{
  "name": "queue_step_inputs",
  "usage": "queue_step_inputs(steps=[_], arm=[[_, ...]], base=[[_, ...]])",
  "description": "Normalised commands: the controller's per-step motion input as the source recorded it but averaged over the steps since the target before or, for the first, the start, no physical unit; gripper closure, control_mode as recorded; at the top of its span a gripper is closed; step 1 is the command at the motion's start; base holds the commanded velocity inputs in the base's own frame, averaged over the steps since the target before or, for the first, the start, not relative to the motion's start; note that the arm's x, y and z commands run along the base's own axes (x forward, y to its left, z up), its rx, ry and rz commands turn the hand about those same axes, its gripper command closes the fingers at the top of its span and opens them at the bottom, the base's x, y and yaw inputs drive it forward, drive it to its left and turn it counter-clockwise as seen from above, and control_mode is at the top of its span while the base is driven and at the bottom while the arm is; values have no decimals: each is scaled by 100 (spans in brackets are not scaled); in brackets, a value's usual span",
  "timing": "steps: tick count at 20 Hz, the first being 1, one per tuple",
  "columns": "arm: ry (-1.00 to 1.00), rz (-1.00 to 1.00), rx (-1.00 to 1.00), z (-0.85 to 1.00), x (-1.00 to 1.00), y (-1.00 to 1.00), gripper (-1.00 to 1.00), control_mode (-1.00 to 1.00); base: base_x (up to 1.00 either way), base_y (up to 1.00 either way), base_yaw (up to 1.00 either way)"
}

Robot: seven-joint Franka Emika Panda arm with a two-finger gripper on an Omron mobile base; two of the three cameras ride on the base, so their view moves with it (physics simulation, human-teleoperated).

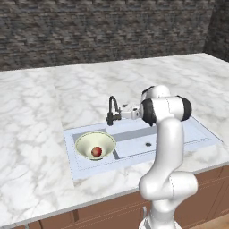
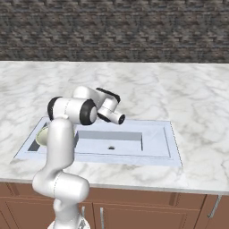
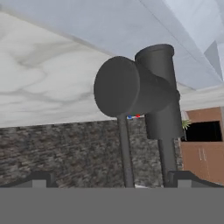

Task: Pick the peach from the cabinet and place it in the bowl. Then pick the bowl and place it in the sink. Then turn on the sink facuet.

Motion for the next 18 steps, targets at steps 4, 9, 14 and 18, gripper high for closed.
queue_step_inputs(steps=[4,9,14,18], arm=[[3,0,0,-20,21,5,-100,-100],[3,0,0,-4,12,2,-100,-100],[7,-3,3,0,8,-1,100,-100],[13,-5,10,0,4,-22,100,-100]], base=[[0,0,0],[0,0,0],[0,0,0],[0,0,0]])
